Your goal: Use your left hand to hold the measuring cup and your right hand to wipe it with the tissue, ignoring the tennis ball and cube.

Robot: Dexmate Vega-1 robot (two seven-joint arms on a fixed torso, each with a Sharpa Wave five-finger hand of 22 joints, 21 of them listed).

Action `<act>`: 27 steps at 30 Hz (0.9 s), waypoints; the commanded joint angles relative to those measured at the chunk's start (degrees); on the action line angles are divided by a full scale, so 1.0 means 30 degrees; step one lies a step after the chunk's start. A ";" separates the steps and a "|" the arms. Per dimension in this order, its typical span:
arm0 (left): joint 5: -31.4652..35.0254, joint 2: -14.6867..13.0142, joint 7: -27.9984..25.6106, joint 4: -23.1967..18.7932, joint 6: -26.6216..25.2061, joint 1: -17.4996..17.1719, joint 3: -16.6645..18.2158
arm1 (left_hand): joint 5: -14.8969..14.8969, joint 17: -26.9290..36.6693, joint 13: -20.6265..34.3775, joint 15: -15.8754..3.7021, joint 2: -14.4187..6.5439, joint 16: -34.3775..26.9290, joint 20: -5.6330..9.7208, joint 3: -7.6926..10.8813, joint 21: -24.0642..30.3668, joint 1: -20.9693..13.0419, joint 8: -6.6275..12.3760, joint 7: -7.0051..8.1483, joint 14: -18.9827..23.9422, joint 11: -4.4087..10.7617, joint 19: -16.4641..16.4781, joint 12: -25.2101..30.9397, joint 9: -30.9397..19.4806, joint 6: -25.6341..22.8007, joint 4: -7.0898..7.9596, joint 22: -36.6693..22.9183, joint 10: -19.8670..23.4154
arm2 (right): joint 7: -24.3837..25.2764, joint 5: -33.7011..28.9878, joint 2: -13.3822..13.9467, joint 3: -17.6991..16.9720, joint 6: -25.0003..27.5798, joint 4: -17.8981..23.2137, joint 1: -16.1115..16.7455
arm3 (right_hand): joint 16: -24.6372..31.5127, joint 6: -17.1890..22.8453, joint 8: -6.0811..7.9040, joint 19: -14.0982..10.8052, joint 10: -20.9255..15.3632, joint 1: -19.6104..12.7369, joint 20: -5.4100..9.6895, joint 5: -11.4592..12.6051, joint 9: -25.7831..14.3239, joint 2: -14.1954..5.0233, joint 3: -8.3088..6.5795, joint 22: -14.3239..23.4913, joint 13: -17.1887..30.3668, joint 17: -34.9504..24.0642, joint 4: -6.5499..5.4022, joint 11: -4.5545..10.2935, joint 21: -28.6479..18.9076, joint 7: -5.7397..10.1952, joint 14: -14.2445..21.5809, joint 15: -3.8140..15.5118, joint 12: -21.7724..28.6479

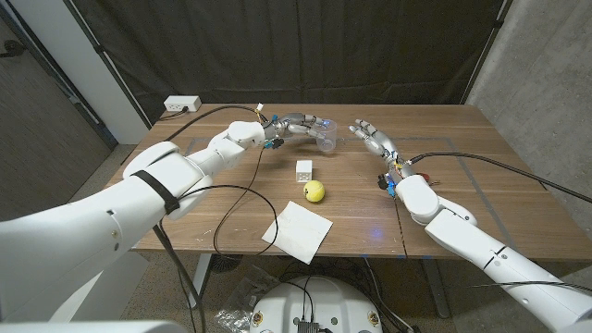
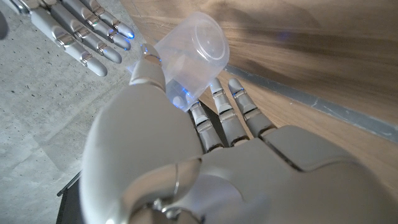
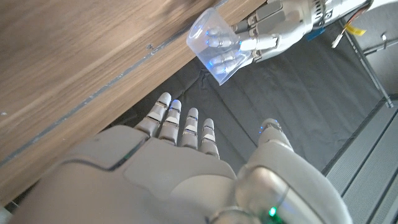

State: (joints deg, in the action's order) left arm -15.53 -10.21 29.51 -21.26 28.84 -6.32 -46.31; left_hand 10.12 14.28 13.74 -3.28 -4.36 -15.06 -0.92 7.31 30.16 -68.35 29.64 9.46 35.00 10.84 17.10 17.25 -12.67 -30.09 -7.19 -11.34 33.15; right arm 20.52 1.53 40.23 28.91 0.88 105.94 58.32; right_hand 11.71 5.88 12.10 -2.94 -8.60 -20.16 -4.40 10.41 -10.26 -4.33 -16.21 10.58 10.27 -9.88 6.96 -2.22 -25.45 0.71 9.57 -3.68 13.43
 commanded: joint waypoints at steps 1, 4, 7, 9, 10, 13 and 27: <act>0.0430 -0.0397 0.0419 -0.0037 0.0474 0.0477 -0.0117 | 0.0028 0.0138 0.0136 -0.2833 -0.0520 -0.0055 0.0029 0.0290 0.0180 0.0353 0.0149 -0.0111 0.0224 0.0018 0.0187 0.0128 -0.0081 -0.0069 0.0294 -0.0071 0.0225 | 0.1264 -0.3983 0.0687 0.0685 0.3178 0.3540 0.1402 | 0.0124 0.0335 0.0108 -0.0338 -0.0430 -0.0131 -0.0013 0.0137 -0.0121 0.0323 0.0129 0.0107 0.0051 -0.0049 0.0144 0.0065 -0.0119 -0.0014 0.0463 0.0280 0.0160; 0.0563 -0.0437 0.0410 -0.0016 0.0397 0.0669 -0.0219 | 0.0025 0.0171 0.0155 -0.2844 -0.0522 -0.0034 0.0054 0.0296 0.0200 0.0363 0.0173 -0.0087 0.0234 0.0039 0.0193 0.0129 -0.0081 -0.0091 0.0295 -0.0075 0.0203 | 0.1239 -0.4638 0.0812 0.0828 0.3894 0.4197 0.1698 | 0.0125 0.0476 0.0119 -0.0492 -0.0530 -0.0128 0.0051 0.0164 -0.0127 0.0527 0.0238 0.0113 0.0058 -0.0060 0.0190 0.0056 -0.0140 -0.0085 0.0631 0.0409 0.0163; 0.0466 -0.0404 0.0533 0.0032 0.0184 0.0770 -0.0186 | 0.0021 0.0212 0.0181 -0.2859 -0.0520 -0.0012 0.0065 0.0301 0.0227 0.0380 0.0217 -0.0126 0.0275 0.0015 0.0197 0.0163 -0.0080 -0.0144 0.0297 -0.0081 0.0249 | 0.1454 -0.5592 0.0818 0.1116 0.4478 0.4614 0.1907 | 0.0122 0.0614 0.0143 -0.0570 -0.0604 -0.0142 0.0098 0.0185 -0.0131 0.0625 0.0291 0.0116 0.0061 -0.0064 0.0216 0.0078 -0.0145 -0.0057 0.0731 0.0465 0.0169; 0.0544 -0.0404 0.0540 0.0039 0.0128 0.0840 -0.0284 | 0.0018 0.0236 0.0203 -0.2790 -0.0481 -0.0039 0.0119 0.0304 0.0293 0.0373 0.0302 -0.0155 0.0461 0.0073 0.0301 0.0180 -0.0080 -0.0301 0.0272 -0.0086 0.0266 | 0.1517 -0.6143 0.0816 0.1309 0.4736 0.4827 0.1996 | 0.0129 0.0670 0.0142 -0.0607 -0.0641 -0.0139 0.0092 0.0195 -0.0133 0.0689 0.0331 0.0119 0.0063 -0.0068 0.0224 0.0103 -0.0142 -0.0042 0.0825 0.0500 0.0166; 0.0559 -0.0403 0.0577 0.0042 0.0107 0.0868 -0.0318 | 0.0017 0.0242 0.0208 -0.2770 -0.0475 -0.0052 0.0105 0.0305 0.0307 0.0374 0.0306 -0.0178 0.0522 0.0067 0.0318 0.0175 -0.0079 -0.0296 0.0269 -0.0087 0.0249 | 0.1534 -0.6377 0.0805 0.1400 0.4808 0.4919 0.2033 | 0.0131 0.0678 0.0133 -0.0620 -0.0666 -0.0127 0.0103 0.0199 -0.0135 0.0724 0.0357 0.0120 0.0064 -0.0071 0.0222 0.0124 -0.0138 -0.0036 0.0870 0.0560 0.0167; 0.0621 -0.0422 0.0643 0.0041 0.0114 0.0954 -0.0421 | 0.0021 0.0264 0.0234 -0.2753 -0.0485 -0.0057 0.0083 0.0335 0.0352 0.0349 0.0360 -0.0250 0.0683 0.0097 0.0344 0.0226 -0.0078 -0.0366 0.0248 -0.0095 0.0358 | 0.1665 -0.6991 0.0709 0.1726 0.4615 0.4967 0.2127 | 0.0124 0.0748 0.0125 -0.0673 -0.0784 -0.0055 0.0099 0.0207 -0.0138 0.0820 0.0443 0.0126 0.0067 -0.0086 0.0193 0.0161 -0.0133 0.0028 0.0951 0.0599 0.0187; 0.0427 -0.0535 0.1131 0.0047 0.0330 0.1059 -0.0375 | 0.0025 0.0345 0.0312 -0.2708 -0.0519 0.0045 0.0090 0.0392 0.0489 0.0373 0.0486 -0.0359 0.0846 0.0072 0.0422 0.0290 -0.0074 -0.0486 0.0248 -0.0110 0.0463 | 0.3491 -1.1977 -0.0058 0.3703 0.3849 0.4341 0.2341 | 0.0299 0.3624 0.0617 -0.2631 -0.3399 -0.1012 0.0543 0.0505 -0.0192 0.0872 0.0380 0.0228 0.0090 -0.0117 0.0448 0.0625 -0.0593 0.0449 0.3587 0.2220 0.0713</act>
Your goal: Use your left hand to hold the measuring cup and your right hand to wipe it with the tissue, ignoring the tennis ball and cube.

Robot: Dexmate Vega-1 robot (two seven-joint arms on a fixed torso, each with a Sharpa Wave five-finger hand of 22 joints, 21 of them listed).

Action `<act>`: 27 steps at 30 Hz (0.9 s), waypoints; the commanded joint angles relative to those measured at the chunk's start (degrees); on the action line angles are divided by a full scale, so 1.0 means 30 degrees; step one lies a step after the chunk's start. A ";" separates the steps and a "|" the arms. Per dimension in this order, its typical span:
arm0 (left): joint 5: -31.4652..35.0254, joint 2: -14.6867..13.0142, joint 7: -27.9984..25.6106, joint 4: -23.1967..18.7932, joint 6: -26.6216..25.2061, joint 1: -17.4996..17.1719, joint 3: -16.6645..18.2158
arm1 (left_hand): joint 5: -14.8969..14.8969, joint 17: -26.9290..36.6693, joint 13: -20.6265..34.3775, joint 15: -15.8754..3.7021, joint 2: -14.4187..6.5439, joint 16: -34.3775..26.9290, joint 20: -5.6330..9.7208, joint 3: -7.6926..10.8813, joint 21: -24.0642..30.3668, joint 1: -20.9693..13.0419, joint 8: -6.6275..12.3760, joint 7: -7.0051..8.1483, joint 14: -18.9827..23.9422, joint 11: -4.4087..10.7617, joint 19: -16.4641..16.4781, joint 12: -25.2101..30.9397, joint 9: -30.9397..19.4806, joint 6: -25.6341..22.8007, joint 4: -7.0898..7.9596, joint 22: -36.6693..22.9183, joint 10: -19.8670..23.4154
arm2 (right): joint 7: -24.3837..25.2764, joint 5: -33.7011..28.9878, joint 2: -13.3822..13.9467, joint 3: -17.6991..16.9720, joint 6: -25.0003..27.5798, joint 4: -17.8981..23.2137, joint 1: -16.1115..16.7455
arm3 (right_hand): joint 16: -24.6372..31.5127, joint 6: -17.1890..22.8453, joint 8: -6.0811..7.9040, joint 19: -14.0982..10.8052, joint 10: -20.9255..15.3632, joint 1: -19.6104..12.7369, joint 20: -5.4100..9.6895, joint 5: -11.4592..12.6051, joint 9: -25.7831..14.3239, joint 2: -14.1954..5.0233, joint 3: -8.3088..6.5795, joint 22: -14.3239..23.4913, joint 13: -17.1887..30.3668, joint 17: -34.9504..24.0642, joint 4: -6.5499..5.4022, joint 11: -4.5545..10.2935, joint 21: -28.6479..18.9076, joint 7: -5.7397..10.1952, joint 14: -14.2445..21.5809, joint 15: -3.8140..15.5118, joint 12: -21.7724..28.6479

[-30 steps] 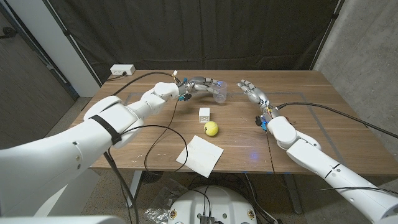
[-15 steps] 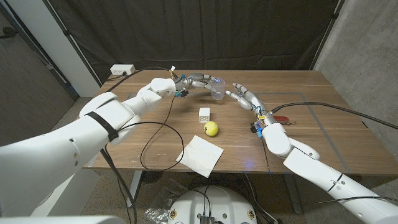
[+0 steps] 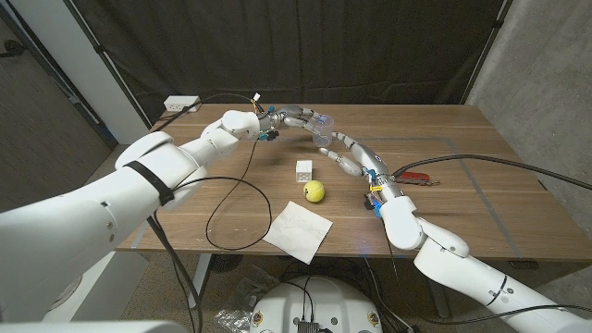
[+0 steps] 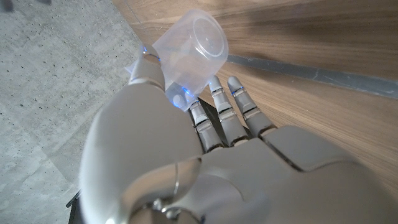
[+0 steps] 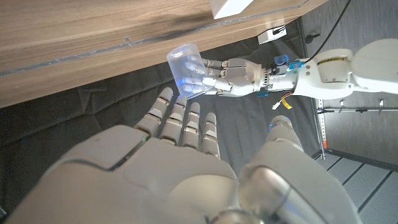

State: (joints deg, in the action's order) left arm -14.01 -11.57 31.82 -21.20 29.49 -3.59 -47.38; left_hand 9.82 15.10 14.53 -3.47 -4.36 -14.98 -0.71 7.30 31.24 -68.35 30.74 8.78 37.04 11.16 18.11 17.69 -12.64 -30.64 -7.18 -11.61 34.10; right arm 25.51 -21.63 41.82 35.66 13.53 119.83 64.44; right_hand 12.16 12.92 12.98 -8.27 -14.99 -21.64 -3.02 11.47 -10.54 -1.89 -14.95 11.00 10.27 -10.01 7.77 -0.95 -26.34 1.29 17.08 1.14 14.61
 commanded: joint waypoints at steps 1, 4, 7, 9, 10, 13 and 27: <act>-0.0083 -0.0083 0.0364 0.0028 0.0113 0.0149 -0.0020 | 0.0123 0.0079 0.0053 -0.2658 -0.0515 0.0029 0.0028 0.0396 0.0141 0.0374 0.0131 -0.0113 0.0177 -0.0012 0.0090 0.0152 -0.0084 -0.0311 0.0243 -0.0022 0.0163 | 0.1819 -0.4332 -0.0632 0.1415 -0.0385 -0.0308 0.0333 | 0.0198 0.1495 0.0362 -0.0984 -0.1458 -0.0540 0.0105 0.0157 -0.0097 0.0040 -0.0047 0.0095 0.0092 -0.0086 0.0164 0.0230 -0.0336 0.0266 0.1339 0.0757 0.0361; -0.0064 -0.0114 0.0484 0.0014 0.0191 0.0147 -0.0043 | 0.0123 0.0098 0.0070 -0.2665 -0.0521 0.0067 0.0017 0.0407 0.0157 0.0384 0.0141 -0.0154 0.0167 -0.0016 0.0073 0.0155 -0.0083 -0.0292 0.0246 -0.0024 0.0159 | 0.1699 -0.5185 -0.0521 0.1524 -0.0200 0.0086 0.0577 | 0.0186 0.2067 0.0451 -0.1229 -0.1968 -0.0628 0.0159 0.0162 -0.0099 0.0066 -0.0049 0.0117 0.0095 -0.0097 0.0159 0.0374 -0.0411 0.0304 0.1699 0.0924 0.0461; -0.0040 -0.0149 0.0563 0.0005 0.0253 0.0158 -0.0057 | 0.0121 0.0113 0.0085 -0.2657 -0.0512 0.0097 -0.0001 0.0412 0.0172 0.0391 0.0154 -0.0126 0.0179 -0.0007 0.0053 0.0168 -0.0082 -0.0288 0.0242 -0.0025 0.0180 | 0.1141 -0.5768 -0.0339 0.1579 0.0004 0.0462 0.0723 | 0.0205 0.2132 0.0395 -0.1406 -0.2235 -0.0660 0.0208 0.0173 -0.0100 0.0077 -0.0045 0.0130 0.0101 -0.0111 0.0143 0.0326 -0.0470 0.0312 0.1966 0.1074 0.0504; -0.0036 -0.0175 0.0622 -0.0006 0.0331 0.0159 -0.0050 | 0.0123 0.0123 0.0095 -0.2630 -0.0515 0.0116 0.0008 0.0422 0.0187 0.0387 0.0153 -0.0148 0.0185 -0.0013 0.0057 0.0172 -0.0081 -0.0258 0.0237 -0.0025 0.0180 | 0.0719 -0.6028 -0.0230 0.1608 0.0062 0.0685 0.0799 | 0.0261 0.2160 0.0356 -0.1493 -0.2276 -0.0701 0.0186 0.0188 -0.0101 0.0082 -0.0053 0.0138 0.0104 -0.0118 0.0146 0.0383 -0.0499 0.0324 0.2246 0.1209 0.0481; -0.0040 -0.0183 0.0651 -0.0008 0.0356 0.0160 -0.0041 | 0.0123 0.0133 0.0102 -0.2614 -0.0525 0.0133 -0.0010 0.0431 0.0192 0.0388 0.0149 -0.0163 0.0181 -0.0048 0.0040 0.0165 -0.0081 -0.0230 0.0238 -0.0026 0.0156 | 0.0415 -0.6219 -0.0147 0.1649 0.0142 0.0824 0.0815 | 0.0266 0.2166 0.0326 -0.1566 -0.2355 -0.0740 0.0190 0.0199 -0.0101 0.0089 -0.0061 0.0143 0.0107 -0.0120 0.0156 0.0385 -0.0525 0.0329 0.2362 0.1328 0.0486; -0.0069 -0.0180 0.0702 -0.0002 0.0326 0.0169 -0.0005 | 0.0125 0.0156 0.0119 -0.2619 -0.0559 0.0163 -0.0039 0.0450 0.0203 0.0403 0.0162 -0.0157 0.0182 -0.0060 0.0005 0.0173 -0.0080 -0.0222 0.0252 -0.0029 0.0161 | -0.0493 -0.6579 -0.0081 0.1720 0.0552 0.1215 0.0923 | 0.0299 0.1925 0.0159 -0.1732 -0.2397 -0.0838 0.0155 0.0223 -0.0101 0.0098 -0.0086 0.0154 0.0111 -0.0124 0.0180 0.0451 -0.0584 0.0414 0.2670 0.1491 0.0444; -0.0003 -0.0167 0.0782 0.0019 0.0238 0.0312 -0.0056 | 0.0120 0.0243 0.0194 -0.2587 -0.0534 0.0299 -0.0008 0.0473 0.0313 0.0485 0.0247 -0.0101 0.0240 -0.0079 -0.0003 0.0195 -0.0072 -0.0243 0.0266 -0.0031 0.0148 | -0.4375 -0.7576 -0.0025 0.2190 0.2505 0.2308 0.1126 | -0.0012 0.2031 0.0024 -0.1706 -0.2327 -0.1801 0.0125 0.0311 -0.0098 -0.0383 -0.0587 0.0177 0.0117 -0.0111 0.0446 0.0580 -0.0569 0.0526 0.2500 0.1417 0.0242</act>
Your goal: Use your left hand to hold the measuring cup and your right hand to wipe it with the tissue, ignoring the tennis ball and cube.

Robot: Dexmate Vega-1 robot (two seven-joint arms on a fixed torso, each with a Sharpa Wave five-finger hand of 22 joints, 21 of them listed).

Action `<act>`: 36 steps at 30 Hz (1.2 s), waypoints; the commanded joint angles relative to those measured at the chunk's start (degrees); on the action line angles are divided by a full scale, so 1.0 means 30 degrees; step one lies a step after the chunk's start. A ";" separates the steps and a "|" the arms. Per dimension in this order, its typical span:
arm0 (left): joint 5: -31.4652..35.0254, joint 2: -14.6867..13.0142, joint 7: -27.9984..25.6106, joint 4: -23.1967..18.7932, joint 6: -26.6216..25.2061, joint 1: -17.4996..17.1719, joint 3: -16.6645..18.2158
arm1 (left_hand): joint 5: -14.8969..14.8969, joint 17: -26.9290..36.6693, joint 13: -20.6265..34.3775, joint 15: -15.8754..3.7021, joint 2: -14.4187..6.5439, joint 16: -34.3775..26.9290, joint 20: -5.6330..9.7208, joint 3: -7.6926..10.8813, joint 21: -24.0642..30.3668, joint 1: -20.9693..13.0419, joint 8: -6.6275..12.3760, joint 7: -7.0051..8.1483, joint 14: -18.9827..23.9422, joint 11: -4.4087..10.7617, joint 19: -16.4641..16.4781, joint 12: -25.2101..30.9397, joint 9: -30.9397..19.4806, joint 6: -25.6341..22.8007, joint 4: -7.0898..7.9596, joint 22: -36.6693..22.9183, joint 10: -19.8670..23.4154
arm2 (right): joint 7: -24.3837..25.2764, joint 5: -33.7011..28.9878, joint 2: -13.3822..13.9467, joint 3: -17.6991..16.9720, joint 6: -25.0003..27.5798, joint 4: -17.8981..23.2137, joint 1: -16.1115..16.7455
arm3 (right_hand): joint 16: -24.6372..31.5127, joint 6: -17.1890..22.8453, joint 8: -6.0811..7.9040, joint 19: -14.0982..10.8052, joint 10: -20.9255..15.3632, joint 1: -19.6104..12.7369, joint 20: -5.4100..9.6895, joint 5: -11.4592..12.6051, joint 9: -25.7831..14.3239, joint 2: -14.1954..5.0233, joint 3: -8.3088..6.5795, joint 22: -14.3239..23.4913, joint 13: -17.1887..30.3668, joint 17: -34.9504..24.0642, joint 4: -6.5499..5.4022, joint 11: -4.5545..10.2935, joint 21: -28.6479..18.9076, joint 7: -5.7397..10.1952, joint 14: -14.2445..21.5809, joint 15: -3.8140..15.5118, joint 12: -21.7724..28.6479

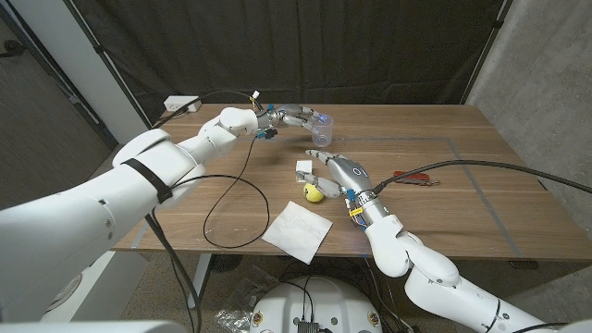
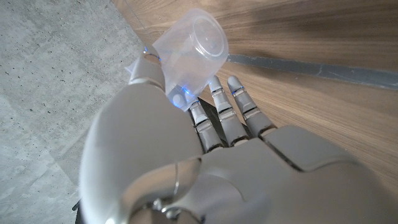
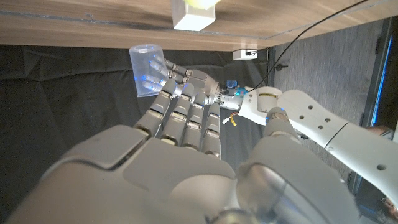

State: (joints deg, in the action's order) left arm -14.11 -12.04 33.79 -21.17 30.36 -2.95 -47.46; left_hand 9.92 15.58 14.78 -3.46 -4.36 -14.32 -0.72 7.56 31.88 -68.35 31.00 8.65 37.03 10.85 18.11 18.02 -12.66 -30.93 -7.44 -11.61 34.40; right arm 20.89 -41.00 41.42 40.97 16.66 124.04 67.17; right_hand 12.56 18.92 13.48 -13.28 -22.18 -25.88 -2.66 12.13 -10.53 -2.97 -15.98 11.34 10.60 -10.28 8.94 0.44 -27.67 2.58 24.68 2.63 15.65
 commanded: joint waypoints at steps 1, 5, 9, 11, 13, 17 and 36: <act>0.0018 -0.0003 0.0146 0.0012 -0.0085 0.0104 -0.0027 | 0.0087 0.0085 0.0114 -0.2570 -0.0535 0.0088 -0.0010 0.0389 0.0101 0.0489 0.0157 -0.0073 0.0237 0.0024 -0.0004 0.0083 -0.0063 -0.0130 0.0352 -0.0033 0.0045 | -0.3002 -0.1121 0.0104 0.0439 0.1549 0.0947 0.0247 | -0.0158 0.0028 -0.0153 -0.0028 0.0072 -0.0438 0.0007 0.0086 -0.0102 -0.0039 -0.0270 0.0065 0.0007 -0.0020 0.0066 0.0135 -0.0125 0.0104 -0.0034 0.0910 -0.0116; 0.0078 0.0017 0.0059 0.0024 -0.0167 0.0158 -0.0095 | 0.0091 0.0113 0.0134 -0.2538 -0.0553 0.0127 -0.0028 0.0406 0.0122 0.0507 0.0170 -0.0075 0.0239 -0.0041 -0.0033 0.0087 -0.0061 -0.0109 0.0360 -0.0033 0.0034 | -0.3852 -0.1287 0.0177 0.0556 0.2087 0.1291 0.0386 | -0.0183 0.0048 -0.0166 -0.0014 0.0099 -0.0535 0.0005 0.0086 -0.0102 -0.0076 -0.0318 0.0068 0.0008 -0.0020 0.0084 0.0181 -0.0120 0.0092 -0.0036 0.0916 -0.0147; 0.0137 0.0087 -0.0100 0.0044 -0.0343 0.0251 -0.0180 | 0.0090 0.0132 0.0152 -0.2534 -0.0534 0.0168 -0.0031 0.0412 0.0153 0.0520 0.0195 -0.0081 0.0246 0.0044 -0.0036 0.0096 -0.0059 -0.0119 0.0354 -0.0033 0.0046 | -0.4109 -0.1348 0.0123 0.0612 0.2460 0.1522 0.0637 | -0.0186 0.0081 -0.0182 -0.0073 -0.0018 -0.0630 0.0022 0.0077 -0.0102 -0.0108 -0.0364 0.0072 0.0009 -0.0023 0.0089 0.0205 -0.0143 0.0096 0.0040 0.0917 -0.0128; 0.0182 0.0141 -0.0189 0.0056 -0.0465 0.0311 -0.0251 | 0.0091 0.0142 0.0160 -0.2544 -0.0540 0.0174 -0.0038 0.0421 0.0162 0.0522 0.0199 -0.0105 0.0272 0.0017 -0.0048 0.0099 -0.0058 -0.0107 0.0353 -0.0033 0.0046 | -0.4334 -0.1042 0.0009 0.0546 0.2662 0.1660 0.0773 | -0.0156 0.0219 -0.0173 -0.0162 -0.0174 -0.0761 0.0016 0.0062 -0.0102 -0.0156 -0.0430 0.0080 0.0009 -0.0030 0.0087 0.0291 -0.0181 0.0042 0.0251 0.1022 -0.0111; 0.0223 0.0201 -0.0318 0.0070 -0.0624 0.0371 -0.0326 | 0.0093 0.0158 0.0171 -0.2523 -0.0564 0.0196 -0.0049 0.0435 0.0174 0.0534 0.0205 -0.0103 0.0266 -0.0031 -0.0069 0.0104 -0.0057 -0.0092 0.0363 -0.0034 0.0048 | -0.4566 -0.0501 -0.0078 0.0432 0.2759 0.1728 0.0874 | -0.0161 0.0530 -0.0130 -0.0226 -0.0652 -0.1011 0.0024 0.0043 -0.0103 -0.0200 -0.0539 0.0089 0.0011 -0.0028 0.0108 0.0191 -0.0210 0.0035 0.0475 0.1113 -0.0005; 0.0276 0.0325 -0.0547 0.0091 -0.0933 0.0499 -0.0479 | 0.0095 0.0177 0.0186 -0.2581 -0.0567 0.0212 -0.0031 0.0453 0.0203 0.0531 0.0230 -0.0167 0.0313 -0.0035 -0.0062 0.0109 -0.0054 -0.0110 0.0354 -0.0034 0.0047 | -0.5163 -0.0962 -0.0155 0.0831 0.3578 0.1962 0.0848 | -0.0186 0.0604 -0.0128 -0.0241 -0.0652 -0.1124 0.0032 0.0038 -0.0103 -0.0224 -0.0589 0.0092 0.0010 -0.0024 0.0128 0.0226 -0.0218 -0.0005 0.0494 0.1073 -0.0033; 0.0356 0.0779 -0.0878 0.0093 -0.1145 0.0892 -0.1050 | 0.0114 0.0278 0.0258 -0.2573 -0.0568 0.0345 -0.0047 0.0551 0.0366 0.0517 0.0342 -0.0120 0.0447 0.0036 -0.0052 0.0159 -0.0042 -0.0138 0.0304 -0.0028 0.0121 | -0.5278 -0.1215 -0.0173 0.1573 0.5068 0.2484 0.1839 | -0.0341 0.0682 -0.0261 -0.0163 -0.0749 -0.1290 0.0041 -0.0029 -0.0103 -0.0103 -0.0599 0.0110 0.0012 -0.0062 0.0021 0.0202 -0.0201 -0.0029 0.0424 0.0954 -0.0169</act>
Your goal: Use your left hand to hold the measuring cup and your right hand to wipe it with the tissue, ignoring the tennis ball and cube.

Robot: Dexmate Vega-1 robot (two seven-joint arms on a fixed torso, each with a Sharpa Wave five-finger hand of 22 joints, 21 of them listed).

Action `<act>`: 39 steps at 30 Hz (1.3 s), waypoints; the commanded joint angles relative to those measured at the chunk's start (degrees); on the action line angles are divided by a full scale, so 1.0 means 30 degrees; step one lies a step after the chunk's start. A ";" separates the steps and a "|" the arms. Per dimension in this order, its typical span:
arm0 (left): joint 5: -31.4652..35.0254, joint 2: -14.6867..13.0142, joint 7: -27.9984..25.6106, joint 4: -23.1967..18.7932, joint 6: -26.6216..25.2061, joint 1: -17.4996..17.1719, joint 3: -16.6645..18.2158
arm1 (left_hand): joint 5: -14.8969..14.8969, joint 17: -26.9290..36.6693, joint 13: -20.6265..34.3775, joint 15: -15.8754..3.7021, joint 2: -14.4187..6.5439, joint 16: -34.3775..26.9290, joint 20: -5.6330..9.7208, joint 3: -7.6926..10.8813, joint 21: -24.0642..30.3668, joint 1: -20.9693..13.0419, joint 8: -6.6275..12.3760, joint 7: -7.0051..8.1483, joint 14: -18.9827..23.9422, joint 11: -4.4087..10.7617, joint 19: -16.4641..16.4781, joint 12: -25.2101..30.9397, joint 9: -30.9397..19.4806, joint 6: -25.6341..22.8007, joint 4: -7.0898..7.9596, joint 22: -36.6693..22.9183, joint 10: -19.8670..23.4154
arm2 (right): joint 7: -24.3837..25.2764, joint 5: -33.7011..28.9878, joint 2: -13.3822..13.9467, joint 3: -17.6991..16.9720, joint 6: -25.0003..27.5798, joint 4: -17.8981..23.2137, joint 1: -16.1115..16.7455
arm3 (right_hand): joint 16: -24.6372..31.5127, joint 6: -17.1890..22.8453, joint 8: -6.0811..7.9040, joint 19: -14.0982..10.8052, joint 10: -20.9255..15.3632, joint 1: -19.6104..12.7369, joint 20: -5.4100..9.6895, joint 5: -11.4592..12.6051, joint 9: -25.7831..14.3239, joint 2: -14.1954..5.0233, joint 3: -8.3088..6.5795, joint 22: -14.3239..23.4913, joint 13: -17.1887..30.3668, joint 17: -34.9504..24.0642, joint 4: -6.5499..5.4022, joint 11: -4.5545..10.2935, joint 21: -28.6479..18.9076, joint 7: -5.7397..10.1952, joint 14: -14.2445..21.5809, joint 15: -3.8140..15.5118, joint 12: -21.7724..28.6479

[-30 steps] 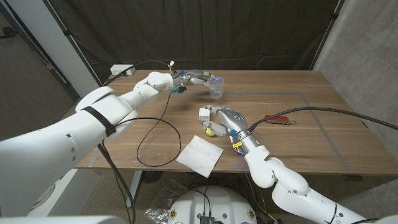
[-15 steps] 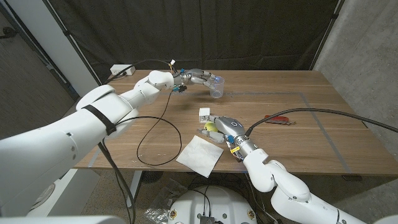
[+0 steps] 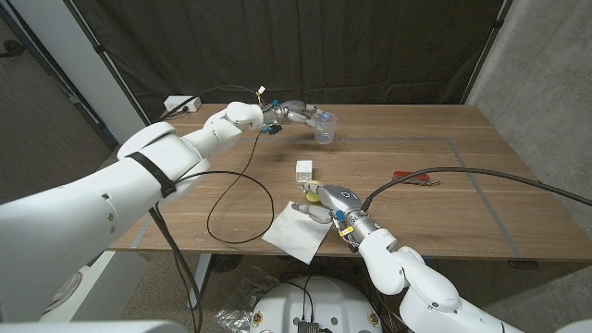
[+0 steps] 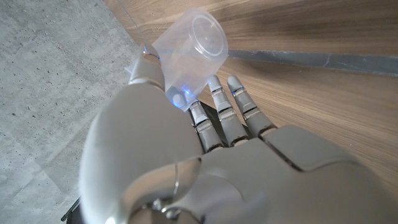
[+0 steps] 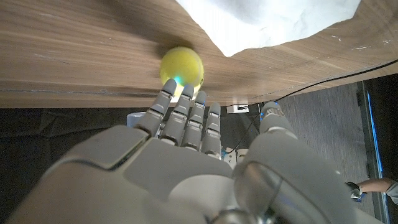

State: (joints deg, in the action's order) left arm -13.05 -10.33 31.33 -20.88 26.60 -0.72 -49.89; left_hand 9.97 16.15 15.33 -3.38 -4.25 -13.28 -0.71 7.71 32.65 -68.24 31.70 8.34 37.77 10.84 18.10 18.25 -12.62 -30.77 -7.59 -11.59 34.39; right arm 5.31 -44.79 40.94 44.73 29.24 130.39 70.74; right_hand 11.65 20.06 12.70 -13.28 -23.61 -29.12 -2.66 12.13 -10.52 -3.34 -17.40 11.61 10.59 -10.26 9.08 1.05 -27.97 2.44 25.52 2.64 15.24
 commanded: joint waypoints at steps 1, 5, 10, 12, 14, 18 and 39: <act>-0.0010 0.0207 -0.0007 -0.0008 0.0171 0.0132 -0.0228 | 0.0096 0.0092 0.0078 -0.2602 -0.0604 0.0005 -0.0042 0.0501 0.0118 0.0486 0.0117 -0.0027 0.0195 0.0051 -0.0049 0.0089 -0.0054 -0.0201 0.0359 -0.0033 0.0135 | -0.0171 0.0132 -0.0029 0.0330 0.0975 0.0423 0.0687 | -0.0038 0.0308 -0.0004 -0.0170 -0.0285 -0.0215 0.0042 -0.0029 -0.0106 0.0026 -0.0123 0.0022 0.0015 -0.0069 -0.0029 -0.0002 -0.0104 0.0024 0.0149 0.0951 -0.0033; -0.0056 0.0182 0.0185 -0.0030 0.0471 0.0062 -0.0156 | 0.0096 0.0113 0.0090 -0.2586 -0.0608 0.0034 -0.0060 0.0513 0.0139 0.0501 0.0132 -0.0044 0.0194 -0.0006 -0.0068 0.0091 -0.0051 -0.0198 0.0362 -0.0032 0.0131 | -0.0235 0.0119 -0.0021 0.0489 0.1310 0.0591 0.0840 | -0.0059 0.0299 -0.0027 -0.0160 -0.0273 -0.0217 0.0022 -0.0034 -0.0106 0.0024 -0.0124 0.0024 0.0015 -0.0077 -0.0054 -0.0001 -0.0103 -0.0009 0.0122 0.0920 -0.0059; -0.0044 0.0203 0.0418 -0.0045 0.0675 0.0020 -0.0102 | 0.0100 0.0139 0.0106 -0.2597 -0.0625 0.0059 -0.0036 0.0540 0.0174 0.0507 0.0169 -0.0061 0.0221 -0.0036 -0.0077 0.0093 -0.0048 -0.0234 0.0362 -0.0030 0.0128 | -0.0134 -0.0425 -0.0153 0.0851 0.2065 0.0730 0.1039 | -0.0104 0.0180 -0.0105 -0.0152 -0.0152 -0.0270 0.0050 -0.0035 -0.0107 0.0009 -0.0146 0.0027 0.0016 -0.0082 -0.0067 -0.0006 -0.0102 -0.0061 0.0056 0.0927 -0.0143; -0.0007 0.0233 0.0482 -0.0049 0.0714 0.0005 -0.0115 | 0.0101 0.0150 0.0113 -0.2602 -0.0621 0.0066 -0.0058 0.0545 0.0190 0.0517 0.0171 -0.0056 0.0240 -0.0041 -0.0078 0.0095 -0.0046 -0.0214 0.0364 -0.0030 0.0129 | -0.0240 -0.0806 -0.0132 0.1034 0.2418 0.0828 0.1072 | -0.0139 0.0189 -0.0124 -0.0177 -0.0122 -0.0494 0.0059 -0.0012 -0.0108 -0.0016 -0.0228 0.0027 0.0016 -0.0064 0.0022 0.0039 -0.0114 -0.0051 0.0028 0.0938 -0.0185; 0.0010 0.0274 0.0537 -0.0051 0.0727 -0.0018 -0.0117 | 0.0097 0.0156 0.0119 -0.2602 -0.0594 0.0086 -0.0033 0.0544 0.0208 0.0524 0.0188 -0.0017 0.0240 -0.0043 -0.0079 0.0099 -0.0045 -0.0231 0.0355 -0.0028 0.0136 | -0.0441 -0.1232 -0.0165 0.1233 0.2868 0.0942 0.1092 | -0.0156 0.0178 -0.0143 -0.0189 -0.0106 -0.0689 0.0064 0.0008 -0.0108 0.0001 -0.0283 0.0025 0.0017 -0.0049 0.0110 0.0022 -0.0118 -0.0050 0.0027 0.0975 -0.0214; 0.0064 0.0359 0.0589 -0.0052 0.0716 -0.0028 -0.0145 | 0.0098 0.0179 0.0132 -0.2582 -0.0599 0.0115 -0.0051 0.0563 0.0240 0.0533 0.0202 -0.0072 0.0243 -0.0104 -0.0085 0.0096 -0.0042 -0.0214 0.0355 -0.0027 0.0119 | -0.0845 -0.1810 -0.0127 0.1559 0.3270 0.1086 0.1053 | -0.0211 0.0115 -0.0203 -0.0212 -0.0090 -0.1180 0.0064 0.0053 -0.0108 0.0184 -0.0370 0.0017 0.0019 -0.0013 0.0314 0.0088 -0.0124 -0.0044 -0.0001 0.1002 -0.0280; 0.0233 0.0459 0.0767 -0.0054 0.0624 -0.0106 -0.0243 | 0.0092 0.0269 0.0183 -0.2611 -0.0581 0.0217 -0.0045 0.0626 0.0373 0.0586 0.0306 -0.0057 0.0276 -0.0086 -0.0130 0.0086 -0.0033 -0.0251 0.0347 -0.0019 0.0074 | -0.3673 -0.2738 -0.0587 0.2413 0.3951 0.0822 0.0187 | -0.0557 -0.1940 -0.0840 0.0351 0.1799 -0.2167 0.0196 0.0543 -0.0128 0.1340 -0.0062 0.0013 0.0062 -0.0126 0.0018 0.0007 0.0105 -0.0185 -0.1704 0.0549 -0.1200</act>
State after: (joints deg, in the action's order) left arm -12.87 -9.08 33.41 -21.02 28.89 -0.99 -50.29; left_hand 9.97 16.65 15.61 -3.67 -4.11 -12.73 -0.93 8.03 33.49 -68.10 32.02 8.26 38.06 10.84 17.88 18.20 -12.65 -31.10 -7.91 -11.44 34.39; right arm -1.71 -52.22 40.09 50.66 39.89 133.34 72.89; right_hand 10.16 15.69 10.48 -12.92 -19.39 -35.00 -2.14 13.14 -10.82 0.44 -17.60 11.45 10.58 -10.28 9.61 1.18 -27.96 2.25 21.42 2.47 12.08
